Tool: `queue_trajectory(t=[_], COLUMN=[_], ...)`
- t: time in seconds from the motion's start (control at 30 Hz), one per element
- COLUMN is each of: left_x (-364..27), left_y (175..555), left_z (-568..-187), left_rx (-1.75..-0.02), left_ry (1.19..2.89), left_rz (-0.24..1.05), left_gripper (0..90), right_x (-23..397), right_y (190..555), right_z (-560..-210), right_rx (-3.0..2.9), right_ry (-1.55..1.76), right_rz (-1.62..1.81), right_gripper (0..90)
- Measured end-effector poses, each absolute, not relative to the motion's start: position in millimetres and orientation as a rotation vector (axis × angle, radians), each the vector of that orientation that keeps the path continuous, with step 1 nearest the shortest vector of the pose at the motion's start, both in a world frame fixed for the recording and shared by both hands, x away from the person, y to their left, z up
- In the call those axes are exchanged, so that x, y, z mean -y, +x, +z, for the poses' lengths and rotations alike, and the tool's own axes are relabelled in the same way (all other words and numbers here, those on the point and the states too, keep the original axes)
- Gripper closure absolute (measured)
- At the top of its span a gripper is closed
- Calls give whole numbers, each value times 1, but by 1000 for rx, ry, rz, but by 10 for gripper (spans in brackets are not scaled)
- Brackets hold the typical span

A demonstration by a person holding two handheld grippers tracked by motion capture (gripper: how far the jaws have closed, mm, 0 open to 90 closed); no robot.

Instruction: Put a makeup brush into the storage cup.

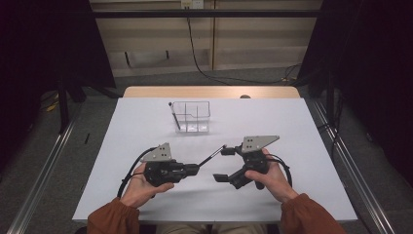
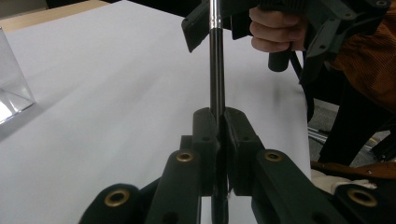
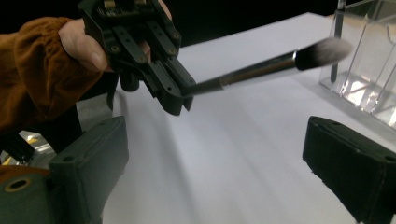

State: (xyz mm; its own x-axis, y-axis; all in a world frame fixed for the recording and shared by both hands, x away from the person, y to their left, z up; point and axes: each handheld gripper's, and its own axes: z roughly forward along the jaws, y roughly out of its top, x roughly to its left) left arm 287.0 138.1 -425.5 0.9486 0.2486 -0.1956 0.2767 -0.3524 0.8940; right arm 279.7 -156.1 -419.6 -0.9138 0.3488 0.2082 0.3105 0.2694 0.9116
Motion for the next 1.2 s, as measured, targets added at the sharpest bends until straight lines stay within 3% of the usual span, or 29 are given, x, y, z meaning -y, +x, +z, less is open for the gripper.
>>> queue_trajectory(t=[0.33,0.8,1.2], left_x=[-132,-130,-126], left_y=[287,285,283], left_z=[-425,-428,-433], left_rx=[-366,-351,-320], left_ry=[1929,1943,1968], left_rz=[-26,-28,-41], left_gripper=[840,840,839], right_x=[157,159,163], right_y=[280,282,283], right_z=[-416,-414,-414], right_rx=[-2385,-2386,-2417], right_ry=[749,726,727], right_rz=[1825,1865,1908], right_gripper=[142,528,733])
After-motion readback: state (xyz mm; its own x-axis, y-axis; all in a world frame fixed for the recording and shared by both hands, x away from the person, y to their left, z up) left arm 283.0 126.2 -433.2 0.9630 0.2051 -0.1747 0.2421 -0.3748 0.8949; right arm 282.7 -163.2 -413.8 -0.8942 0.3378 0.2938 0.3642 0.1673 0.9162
